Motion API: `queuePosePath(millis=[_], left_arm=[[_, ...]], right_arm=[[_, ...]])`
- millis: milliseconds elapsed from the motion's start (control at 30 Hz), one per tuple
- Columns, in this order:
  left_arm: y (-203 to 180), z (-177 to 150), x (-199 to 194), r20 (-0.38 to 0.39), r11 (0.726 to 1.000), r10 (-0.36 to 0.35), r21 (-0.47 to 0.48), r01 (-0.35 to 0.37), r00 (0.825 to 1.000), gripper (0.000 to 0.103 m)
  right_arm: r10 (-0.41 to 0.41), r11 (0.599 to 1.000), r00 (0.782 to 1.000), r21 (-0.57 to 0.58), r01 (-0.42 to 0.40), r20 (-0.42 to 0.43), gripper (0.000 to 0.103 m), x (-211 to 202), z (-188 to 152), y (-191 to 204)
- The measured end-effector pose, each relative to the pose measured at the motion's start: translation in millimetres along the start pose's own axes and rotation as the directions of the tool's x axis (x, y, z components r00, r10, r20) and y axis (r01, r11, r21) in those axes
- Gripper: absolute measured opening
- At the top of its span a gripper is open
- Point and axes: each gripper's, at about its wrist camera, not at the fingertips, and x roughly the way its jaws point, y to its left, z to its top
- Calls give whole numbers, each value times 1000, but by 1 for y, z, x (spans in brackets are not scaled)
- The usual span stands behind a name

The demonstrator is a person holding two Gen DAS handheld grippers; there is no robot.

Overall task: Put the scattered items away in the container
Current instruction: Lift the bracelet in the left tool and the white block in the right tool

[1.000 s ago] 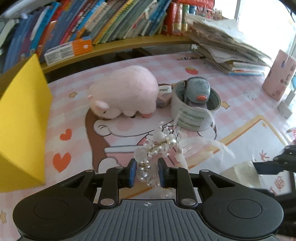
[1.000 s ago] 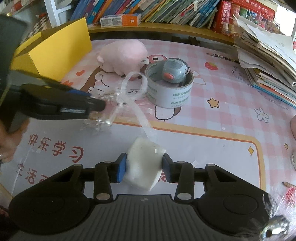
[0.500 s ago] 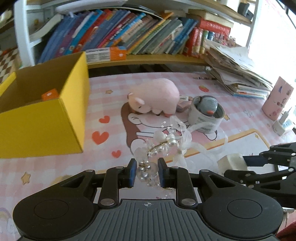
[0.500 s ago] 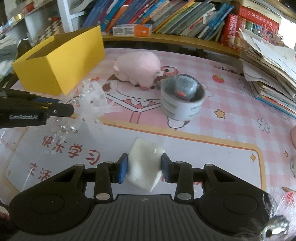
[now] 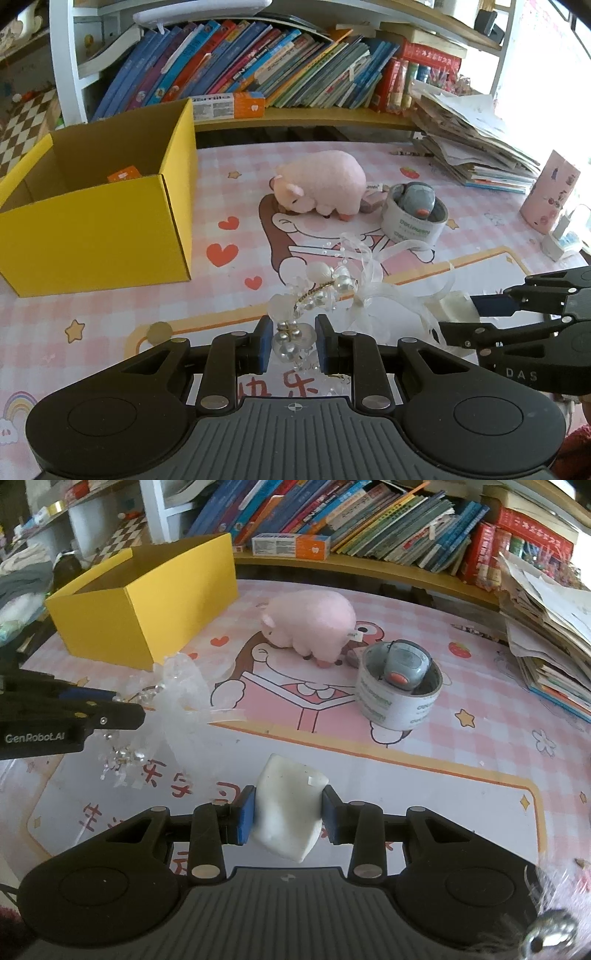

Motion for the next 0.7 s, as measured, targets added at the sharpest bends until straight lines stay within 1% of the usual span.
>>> queuePosePath(millis=[233, 700], left_arm=[[17, -4, -11, 21, 998, -53, 45, 52, 998, 23], [97, -17, -41, 24, 985, -158, 73, 156, 987, 23]], right_arm=[[-46, 998, 999, 35, 46, 4, 34, -3, 2, 21], [-131, 990, 991, 51, 130, 15, 34, -8, 12, 114]])
